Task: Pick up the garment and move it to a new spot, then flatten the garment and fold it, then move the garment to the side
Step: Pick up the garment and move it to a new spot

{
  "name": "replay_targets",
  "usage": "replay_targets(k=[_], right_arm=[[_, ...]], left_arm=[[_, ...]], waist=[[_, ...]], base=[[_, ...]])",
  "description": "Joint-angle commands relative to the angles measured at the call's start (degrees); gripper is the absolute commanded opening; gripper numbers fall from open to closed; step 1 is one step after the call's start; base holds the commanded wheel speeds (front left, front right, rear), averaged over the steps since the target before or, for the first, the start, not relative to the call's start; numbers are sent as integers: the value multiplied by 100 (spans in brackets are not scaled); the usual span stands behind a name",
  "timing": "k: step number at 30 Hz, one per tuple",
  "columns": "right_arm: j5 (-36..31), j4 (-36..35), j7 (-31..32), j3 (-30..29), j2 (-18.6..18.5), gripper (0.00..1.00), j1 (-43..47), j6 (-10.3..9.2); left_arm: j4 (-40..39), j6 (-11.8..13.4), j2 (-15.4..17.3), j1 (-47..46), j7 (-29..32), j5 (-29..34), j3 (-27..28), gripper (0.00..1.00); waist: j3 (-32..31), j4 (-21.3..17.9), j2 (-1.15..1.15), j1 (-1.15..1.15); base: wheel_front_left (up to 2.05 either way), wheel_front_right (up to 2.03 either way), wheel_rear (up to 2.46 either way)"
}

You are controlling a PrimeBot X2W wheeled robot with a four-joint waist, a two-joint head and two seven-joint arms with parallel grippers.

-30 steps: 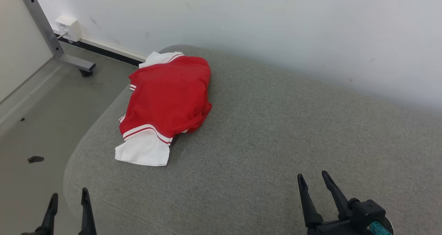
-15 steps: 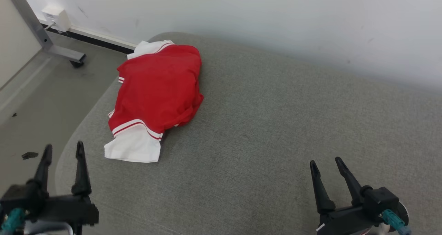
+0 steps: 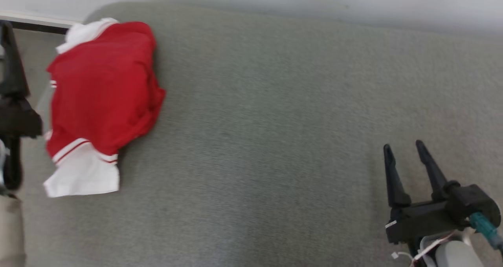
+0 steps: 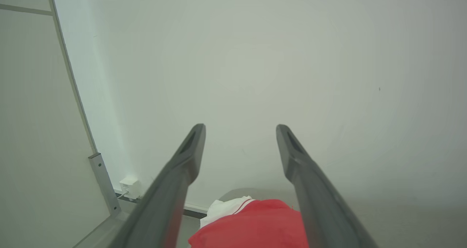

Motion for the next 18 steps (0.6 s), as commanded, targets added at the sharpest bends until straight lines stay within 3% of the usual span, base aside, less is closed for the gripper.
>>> replay_targets(k=[1,9,18], right_arm=[[-45,-70,-15,-66,-34,100,-91,-12],[-118,-224,-83,-338,-2,100,-153,-12],[-137,-163,-137,-360,48,100,-146,-12]], left_arm=[[98,-20,119,-189,96,-71,16,100],[1111,-27,553,-857,654,-233,60,100],[2226,-77,840,-967,1594,-665,-225,100]], waist=[[742,-776,-1,-1],[1025,-1213,-1,-1],[951,-1270,-1,-1]], base=[[0,0,0],[0,0,0],[0,0,0]])
